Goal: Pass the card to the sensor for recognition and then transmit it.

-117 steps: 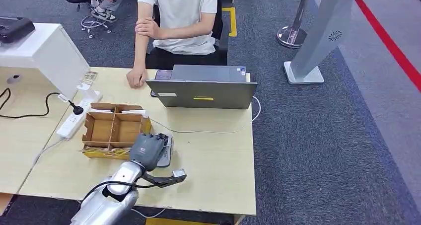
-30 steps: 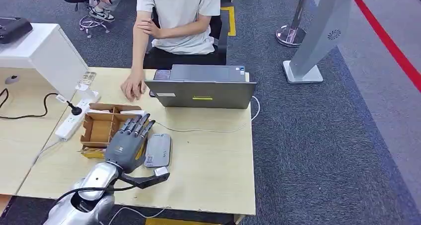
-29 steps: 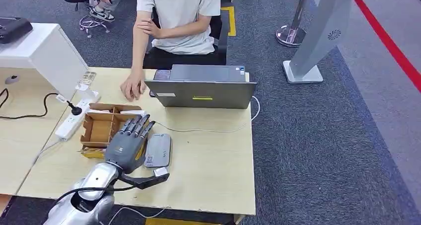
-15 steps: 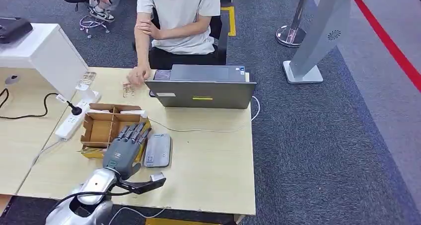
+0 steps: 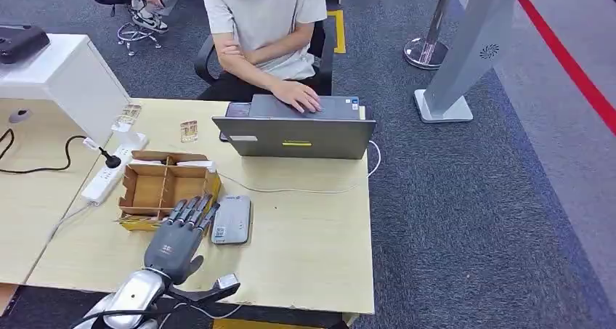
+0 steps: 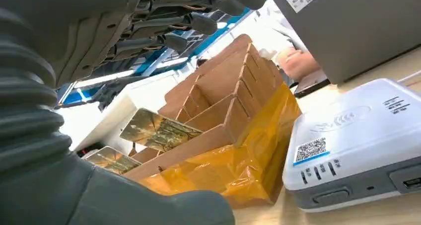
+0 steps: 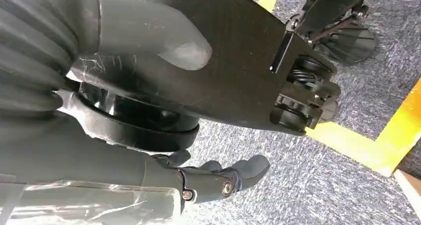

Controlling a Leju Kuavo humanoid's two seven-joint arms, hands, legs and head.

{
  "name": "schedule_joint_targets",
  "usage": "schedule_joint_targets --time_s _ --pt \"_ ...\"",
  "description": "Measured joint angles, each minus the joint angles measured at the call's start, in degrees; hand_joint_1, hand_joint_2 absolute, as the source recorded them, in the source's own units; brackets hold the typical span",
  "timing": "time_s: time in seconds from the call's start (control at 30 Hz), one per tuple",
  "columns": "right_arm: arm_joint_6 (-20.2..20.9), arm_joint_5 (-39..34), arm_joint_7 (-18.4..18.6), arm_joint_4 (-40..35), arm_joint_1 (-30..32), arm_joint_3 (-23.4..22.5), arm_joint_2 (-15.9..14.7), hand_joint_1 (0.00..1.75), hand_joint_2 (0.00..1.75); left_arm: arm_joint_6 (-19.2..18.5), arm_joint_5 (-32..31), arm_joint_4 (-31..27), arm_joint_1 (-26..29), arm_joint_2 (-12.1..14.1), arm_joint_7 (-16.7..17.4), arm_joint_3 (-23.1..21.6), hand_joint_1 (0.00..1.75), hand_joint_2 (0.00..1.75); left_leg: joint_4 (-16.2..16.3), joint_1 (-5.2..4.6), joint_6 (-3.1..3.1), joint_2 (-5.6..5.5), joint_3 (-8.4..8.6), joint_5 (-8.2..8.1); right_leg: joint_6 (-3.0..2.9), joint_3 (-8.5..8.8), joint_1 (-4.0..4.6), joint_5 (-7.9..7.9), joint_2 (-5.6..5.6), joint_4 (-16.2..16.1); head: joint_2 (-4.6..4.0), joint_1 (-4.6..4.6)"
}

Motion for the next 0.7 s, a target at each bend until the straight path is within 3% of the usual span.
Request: schedule_joint_targets --time_s 0.27,0.7 --pt "0.0 0.2 0.8 0.0 0.0 0.0 0.0 0.0 1.75 3.9 -1.2 0.0 0.2 -0.7 1.5 2.6 0.0 1.75 0.0 0.0 0.0 0.0 0.01 0.0 0.0 0.0 0.0 0.0 0.0 0.0 0.0 0.0" --pt "0.2 0.2 1.8 0.0 0.0 0.0 0.0 0.0 1.75 4.0 -1.2 3.1 -0.2 -2.6 1.6 9.0 0.0 1.75 0.0 0.0 0.0 0.0 0.01 0.0 0.0 0.0 0.0 0.0 0.01 0.0 0.0 0.0"
